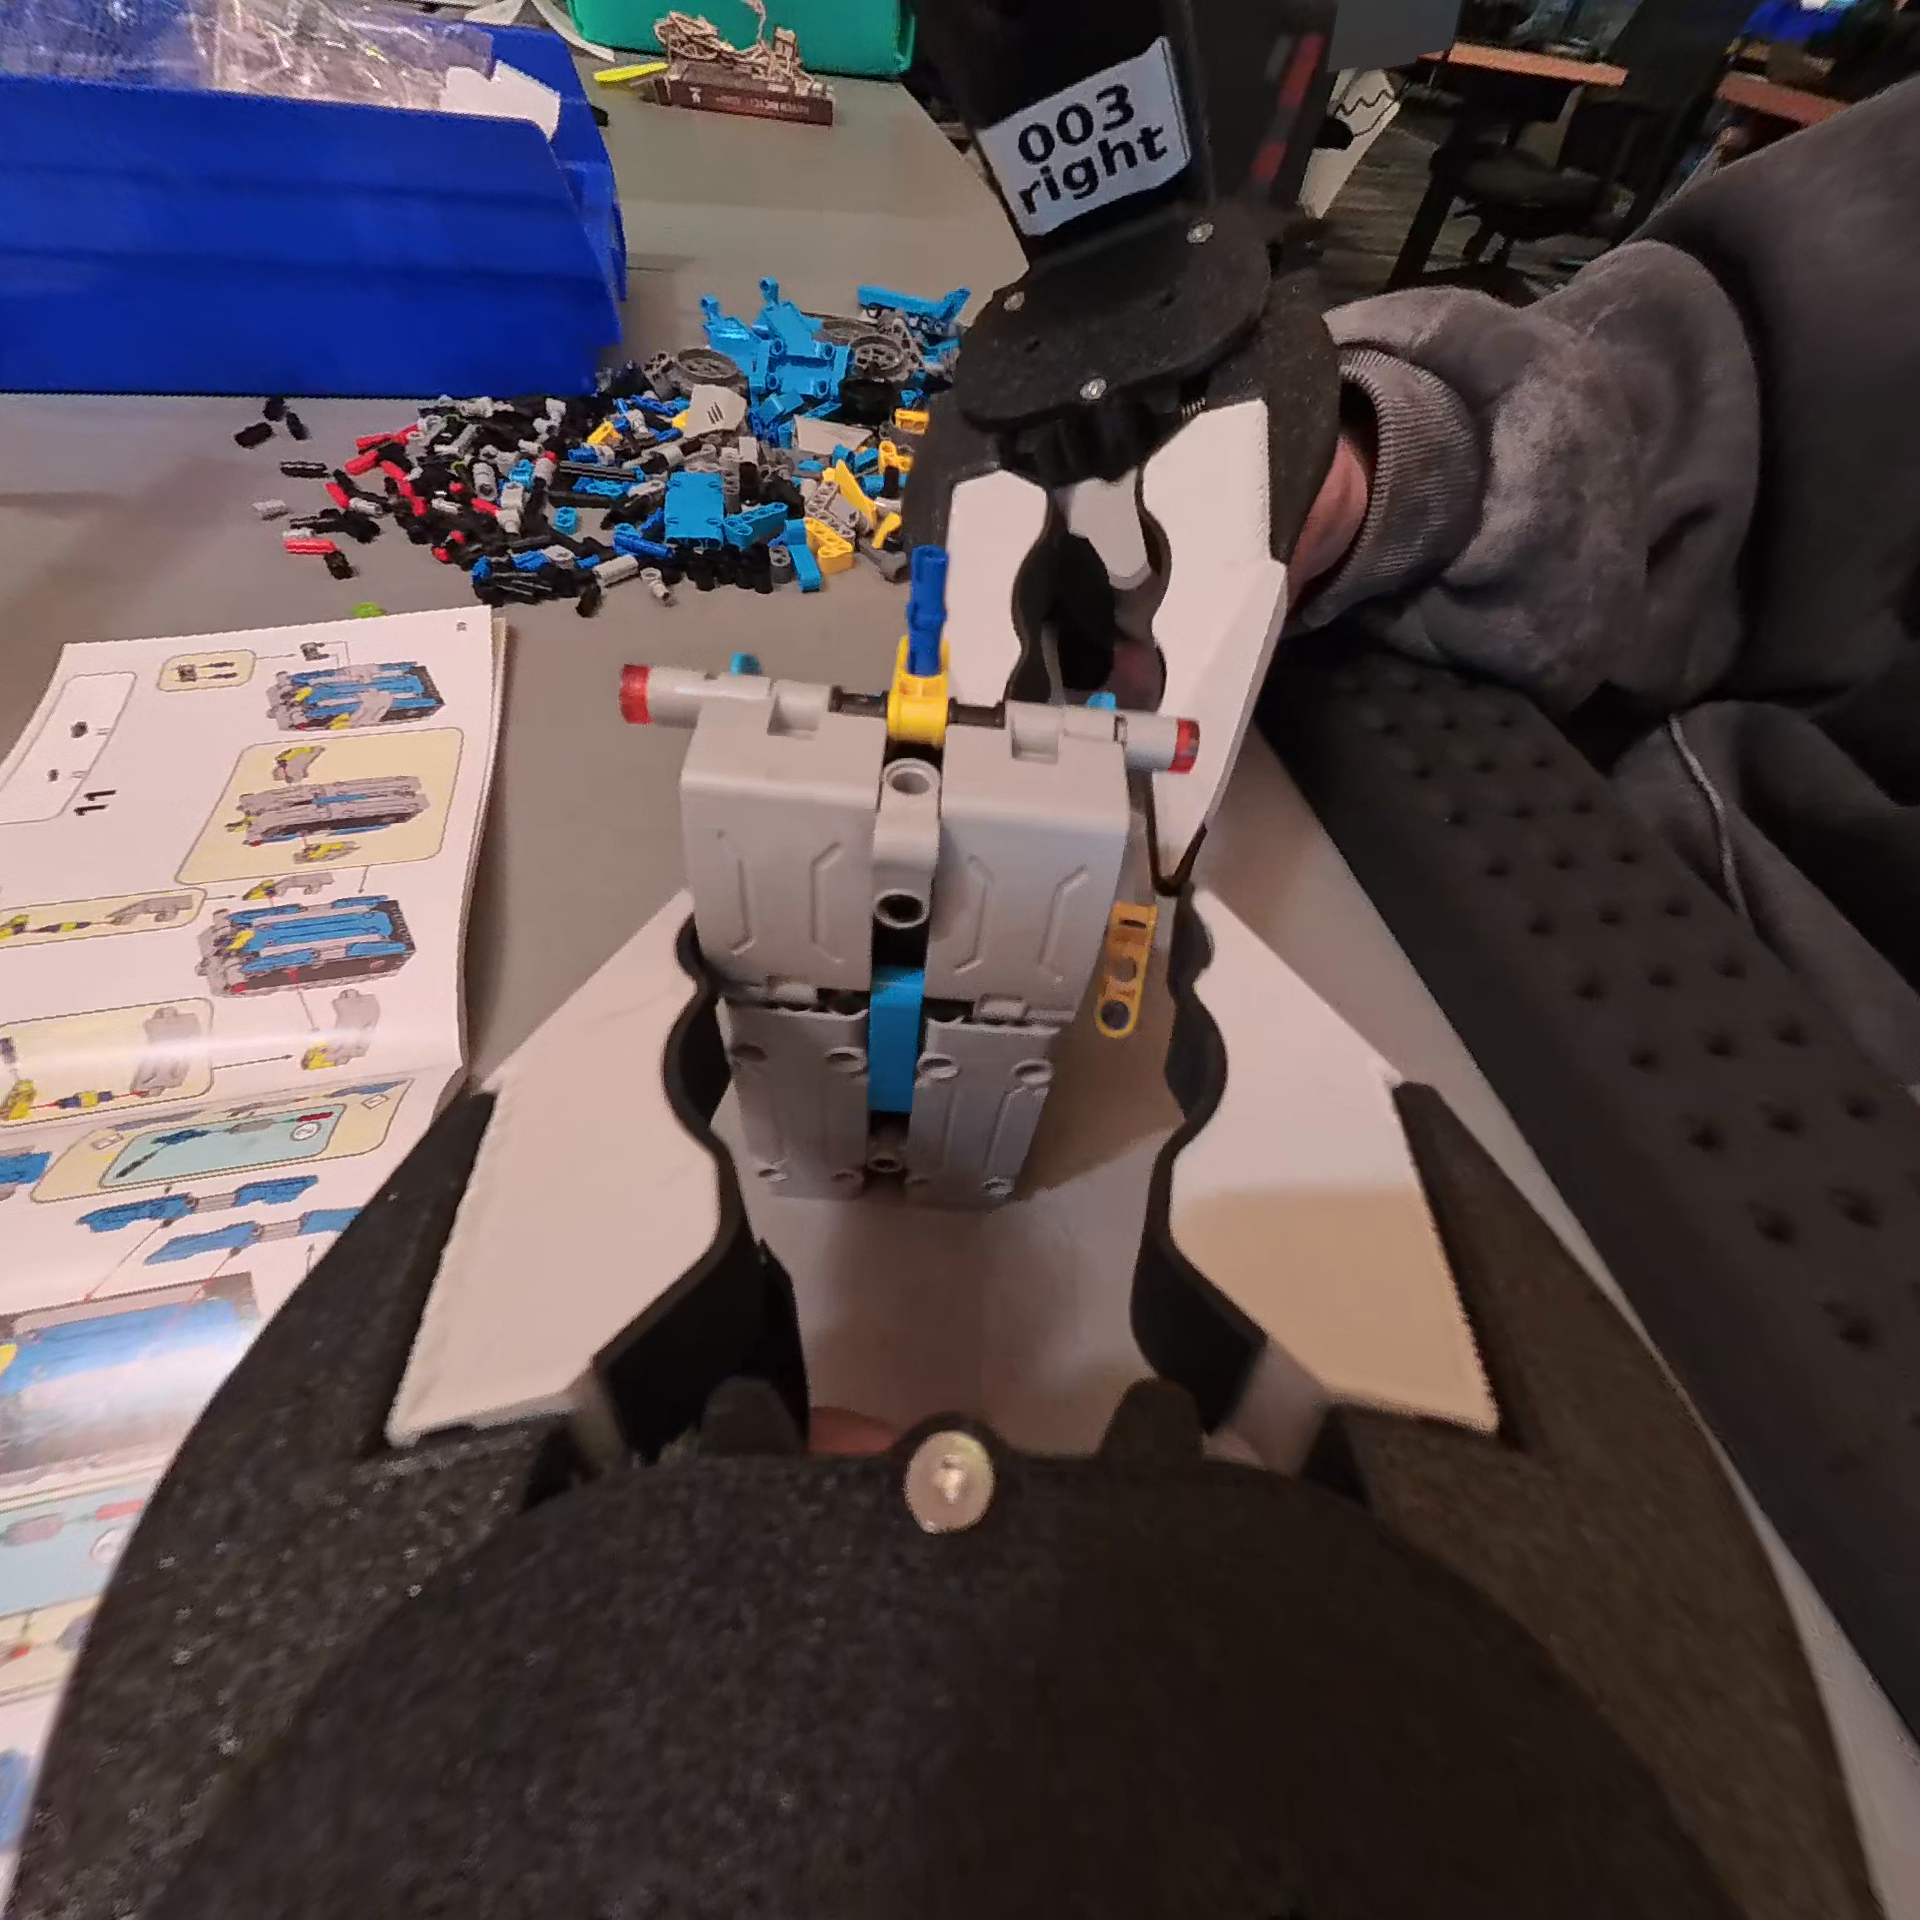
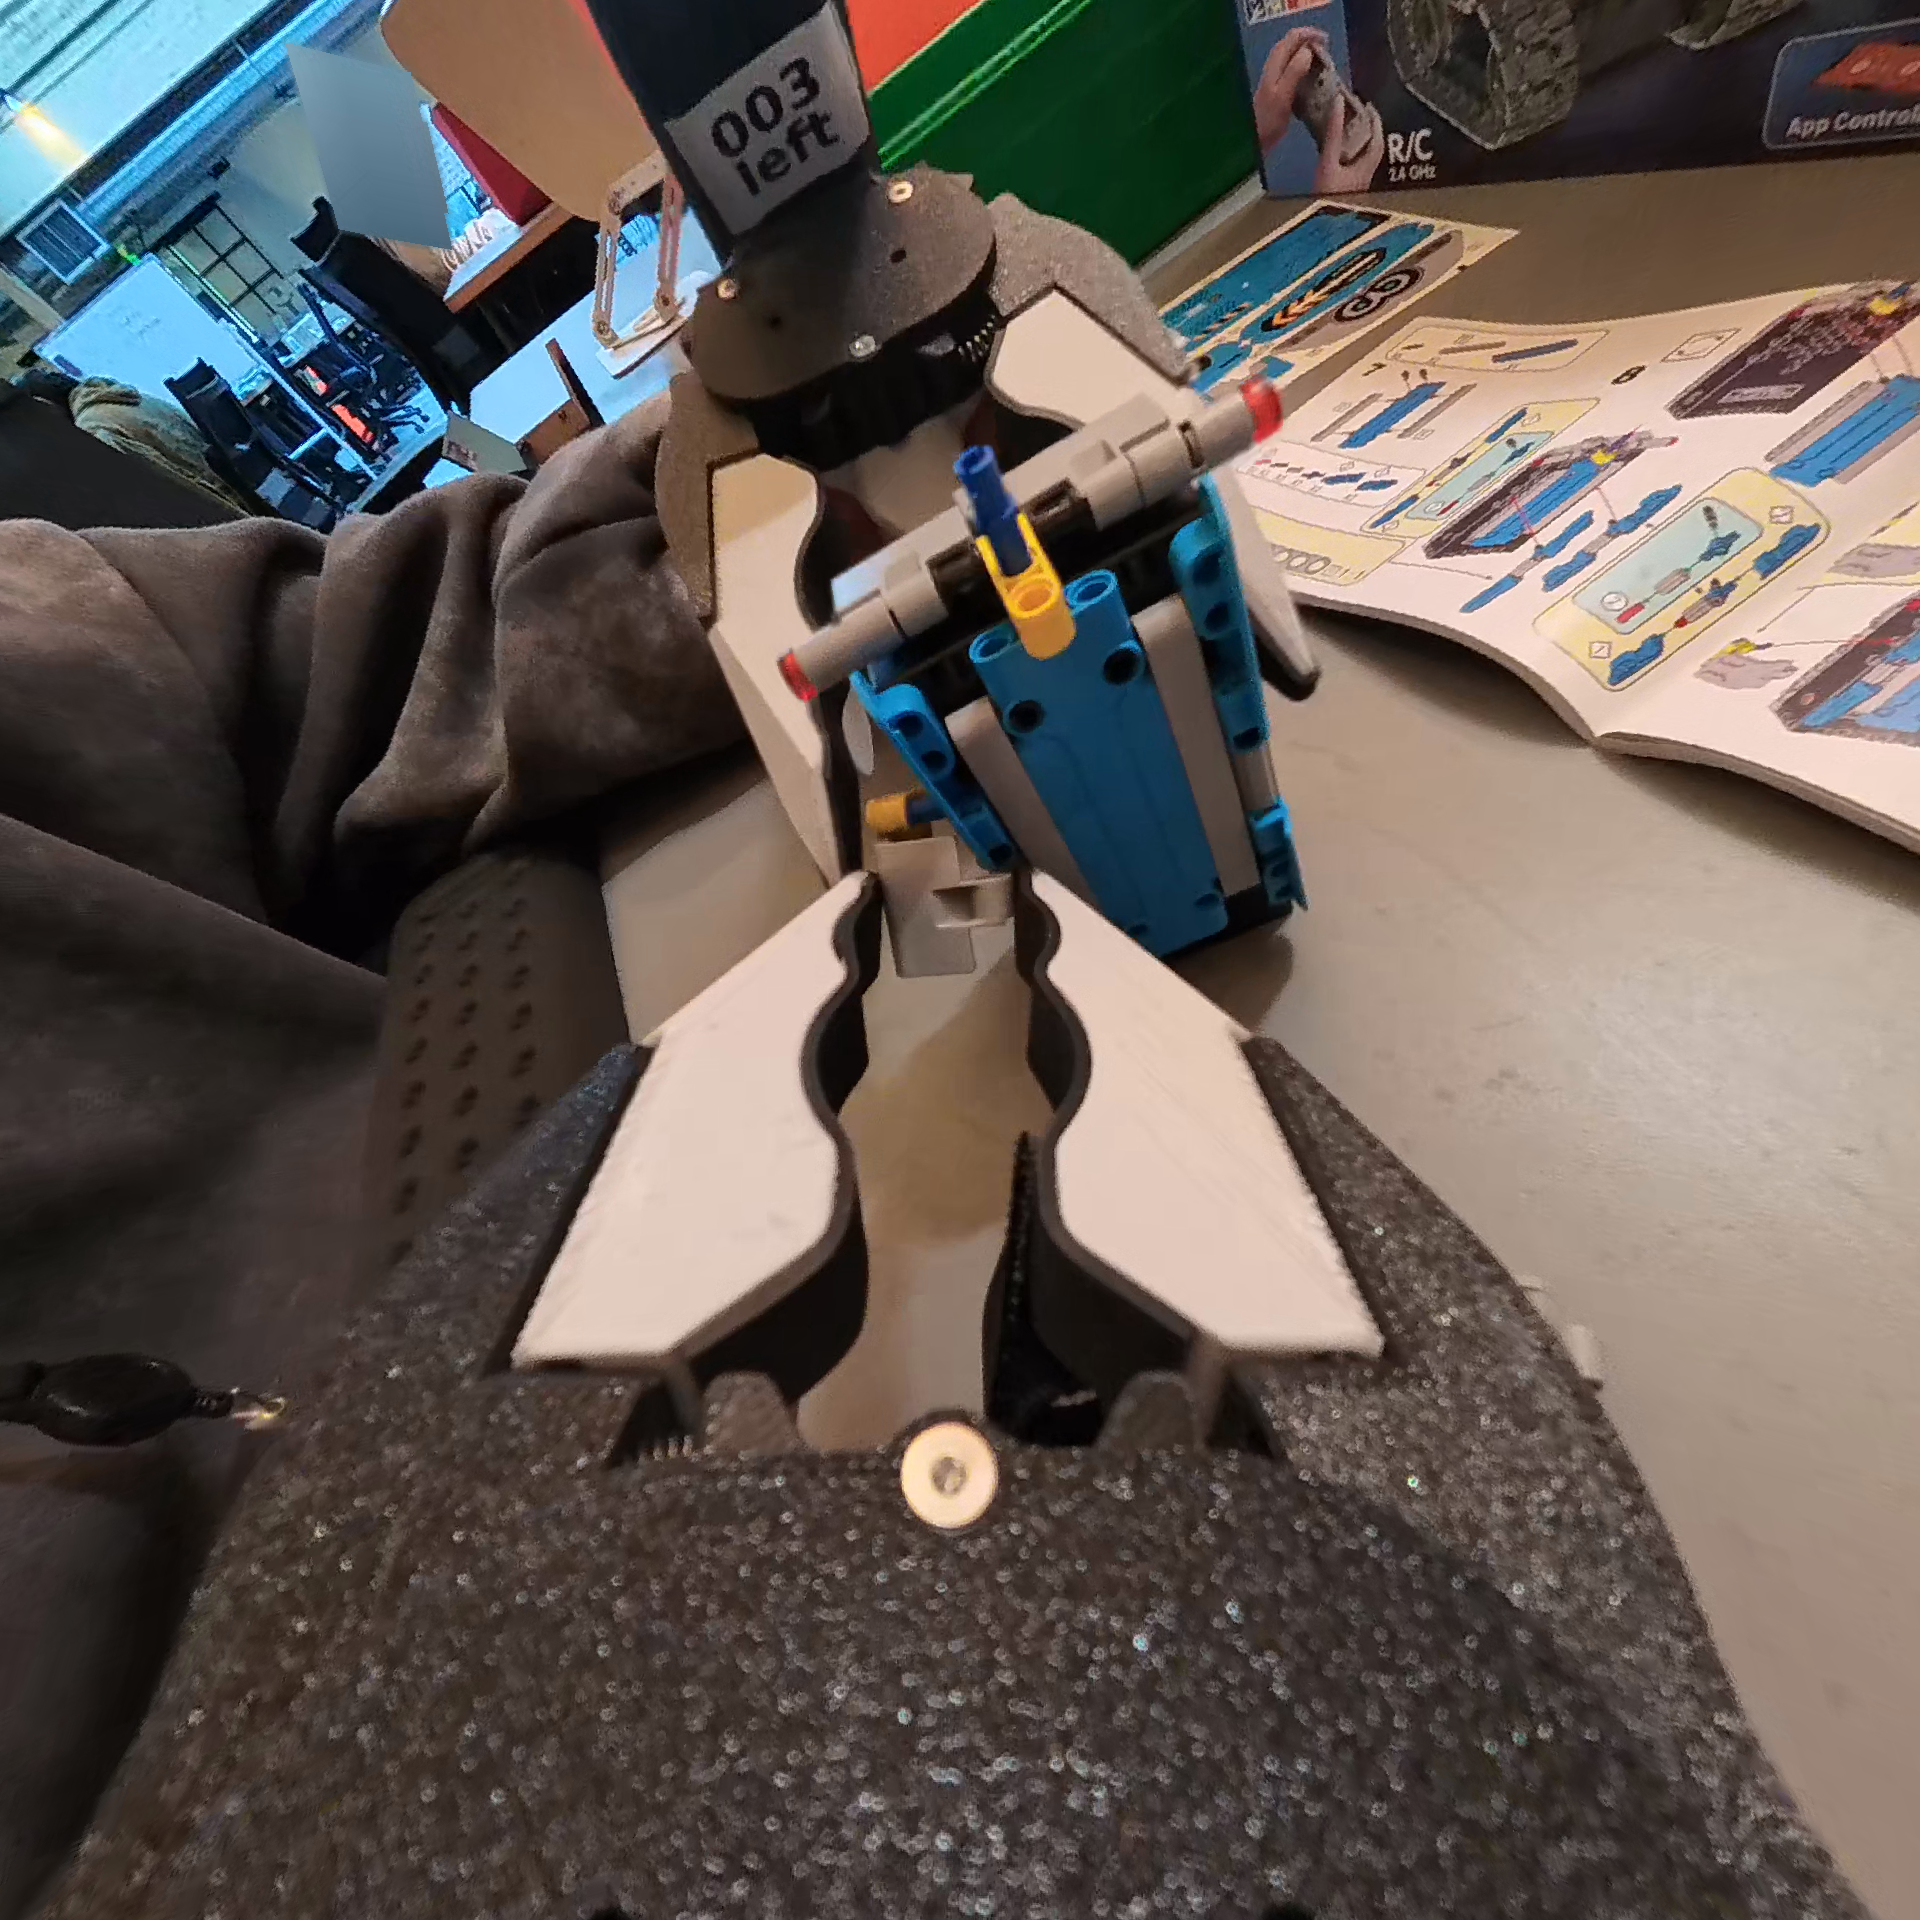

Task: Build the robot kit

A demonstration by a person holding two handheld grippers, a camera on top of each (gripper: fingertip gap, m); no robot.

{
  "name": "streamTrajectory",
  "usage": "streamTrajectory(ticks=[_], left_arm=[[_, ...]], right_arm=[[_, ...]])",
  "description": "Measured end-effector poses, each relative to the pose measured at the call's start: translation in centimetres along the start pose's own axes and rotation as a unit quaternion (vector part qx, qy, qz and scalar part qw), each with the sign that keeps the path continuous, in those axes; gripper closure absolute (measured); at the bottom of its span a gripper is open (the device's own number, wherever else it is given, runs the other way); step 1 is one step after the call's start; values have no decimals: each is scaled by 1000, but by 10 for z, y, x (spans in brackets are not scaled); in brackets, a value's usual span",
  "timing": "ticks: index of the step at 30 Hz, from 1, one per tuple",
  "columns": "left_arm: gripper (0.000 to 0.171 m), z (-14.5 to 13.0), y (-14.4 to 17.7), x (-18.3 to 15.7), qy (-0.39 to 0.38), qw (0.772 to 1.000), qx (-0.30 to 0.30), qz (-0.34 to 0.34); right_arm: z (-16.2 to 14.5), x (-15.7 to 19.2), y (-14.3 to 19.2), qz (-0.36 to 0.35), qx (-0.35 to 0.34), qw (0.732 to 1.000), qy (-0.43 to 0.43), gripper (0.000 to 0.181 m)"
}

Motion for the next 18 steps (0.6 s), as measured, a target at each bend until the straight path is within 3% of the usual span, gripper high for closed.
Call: streamTrajectory(ticks=[10,18], left_arm=[[80,-4,-3,-2,-10,1000,14,17],[89,-9,-6,1,-15,998,38,39]], right_arm=[[4,-1,6,17,-24,999,-14,157],[2,-5,6,6,-21,1000,-15,157]])
Point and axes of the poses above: each gripper's, where its closed fingertips meet, y back along the fingers, z out of its top, x = y × z across the jaws, the point moved 5 cm from there along y, back along the fingers, and after that the axes turned 3 degrees about x, right-handed, at the moved point
